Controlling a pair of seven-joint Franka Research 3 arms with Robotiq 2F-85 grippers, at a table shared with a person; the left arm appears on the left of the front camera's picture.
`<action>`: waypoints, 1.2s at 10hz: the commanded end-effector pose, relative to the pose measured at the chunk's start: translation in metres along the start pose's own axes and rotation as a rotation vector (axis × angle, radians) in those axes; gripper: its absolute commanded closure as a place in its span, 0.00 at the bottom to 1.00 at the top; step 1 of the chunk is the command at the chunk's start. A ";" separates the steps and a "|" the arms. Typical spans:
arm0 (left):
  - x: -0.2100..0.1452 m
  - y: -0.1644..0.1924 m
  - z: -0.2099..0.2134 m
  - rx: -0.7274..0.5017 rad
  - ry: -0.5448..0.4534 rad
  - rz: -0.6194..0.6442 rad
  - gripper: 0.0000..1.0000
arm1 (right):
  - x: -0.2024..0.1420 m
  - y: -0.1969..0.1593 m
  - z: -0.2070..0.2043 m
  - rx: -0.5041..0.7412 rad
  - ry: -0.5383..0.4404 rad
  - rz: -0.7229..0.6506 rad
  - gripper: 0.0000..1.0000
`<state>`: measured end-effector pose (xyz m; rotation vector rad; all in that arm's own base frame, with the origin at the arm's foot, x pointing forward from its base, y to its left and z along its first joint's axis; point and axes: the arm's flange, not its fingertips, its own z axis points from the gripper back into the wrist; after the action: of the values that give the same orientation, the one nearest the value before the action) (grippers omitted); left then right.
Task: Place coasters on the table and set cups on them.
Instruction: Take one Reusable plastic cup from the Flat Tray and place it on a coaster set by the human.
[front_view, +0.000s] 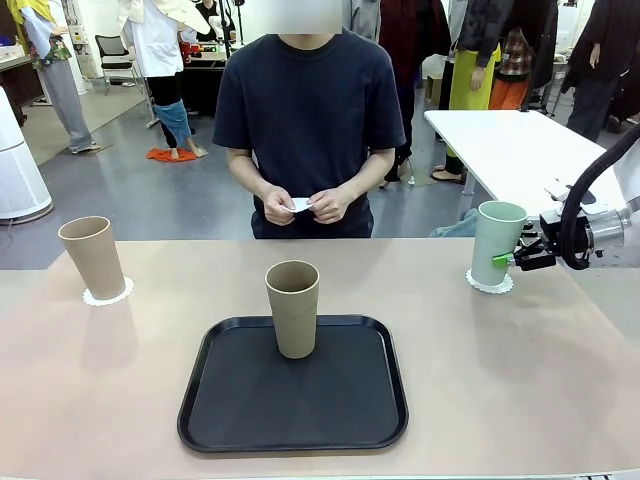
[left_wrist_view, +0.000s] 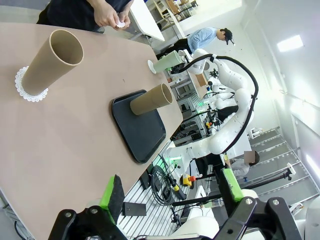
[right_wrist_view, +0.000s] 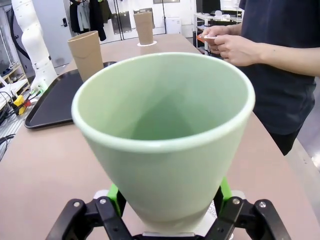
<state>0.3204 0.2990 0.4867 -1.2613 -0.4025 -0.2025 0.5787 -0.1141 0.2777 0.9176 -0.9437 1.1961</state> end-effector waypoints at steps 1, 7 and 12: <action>0.000 -0.002 0.002 0.007 -0.006 0.008 0.00 | -0.001 -0.006 0.003 -0.001 0.011 0.011 0.17; 0.000 -0.002 0.002 0.007 -0.006 0.008 0.00 | -0.010 -0.019 0.005 -0.008 0.002 -0.001 0.17; 0.000 -0.002 0.002 0.007 -0.006 0.008 0.00 | -0.020 -0.025 0.005 -0.003 -0.005 -0.019 0.17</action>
<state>0.3204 0.2990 0.4867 -1.2613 -0.4025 -0.2025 0.5933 -0.1294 0.2584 0.9083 -0.9370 1.1836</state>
